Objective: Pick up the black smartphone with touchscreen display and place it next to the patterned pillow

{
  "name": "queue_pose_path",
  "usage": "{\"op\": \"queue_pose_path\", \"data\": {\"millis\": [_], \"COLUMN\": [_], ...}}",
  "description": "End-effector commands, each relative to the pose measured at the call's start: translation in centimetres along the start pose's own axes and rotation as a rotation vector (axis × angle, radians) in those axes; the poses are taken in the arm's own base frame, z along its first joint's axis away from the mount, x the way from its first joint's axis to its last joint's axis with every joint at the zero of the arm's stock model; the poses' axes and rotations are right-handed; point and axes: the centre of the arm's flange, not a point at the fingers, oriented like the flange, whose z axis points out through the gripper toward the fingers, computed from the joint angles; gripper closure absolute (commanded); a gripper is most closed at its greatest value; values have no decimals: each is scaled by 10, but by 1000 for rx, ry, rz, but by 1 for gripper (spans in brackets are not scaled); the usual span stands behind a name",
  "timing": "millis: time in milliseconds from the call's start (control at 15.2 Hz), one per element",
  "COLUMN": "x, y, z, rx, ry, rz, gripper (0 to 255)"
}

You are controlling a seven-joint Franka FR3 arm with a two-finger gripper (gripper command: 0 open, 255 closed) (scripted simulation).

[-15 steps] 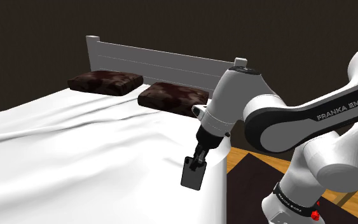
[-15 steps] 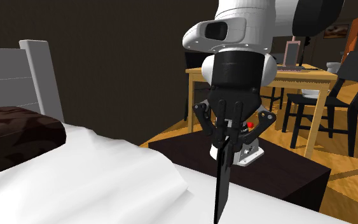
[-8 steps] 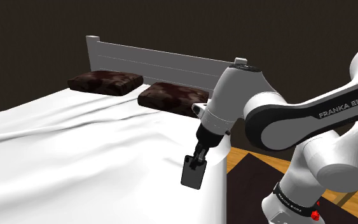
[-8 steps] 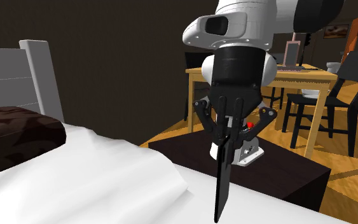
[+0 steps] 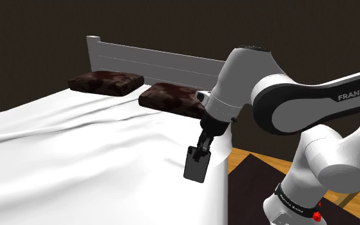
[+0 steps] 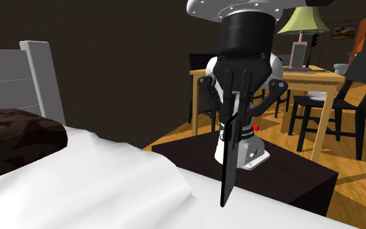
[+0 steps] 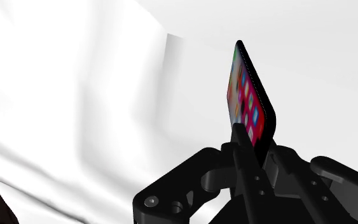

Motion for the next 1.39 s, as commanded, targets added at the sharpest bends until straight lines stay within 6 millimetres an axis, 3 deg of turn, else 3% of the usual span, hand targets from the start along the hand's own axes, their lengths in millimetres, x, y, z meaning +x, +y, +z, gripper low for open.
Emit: {"op": "queue_pose_path", "data": {"millis": [0,1320], "x": [2,24], "y": [0,-1], "z": [-10,-113], "rx": [0,0], "ry": [-1,-1], "rz": [0,0], "gripper": [255,255]}}
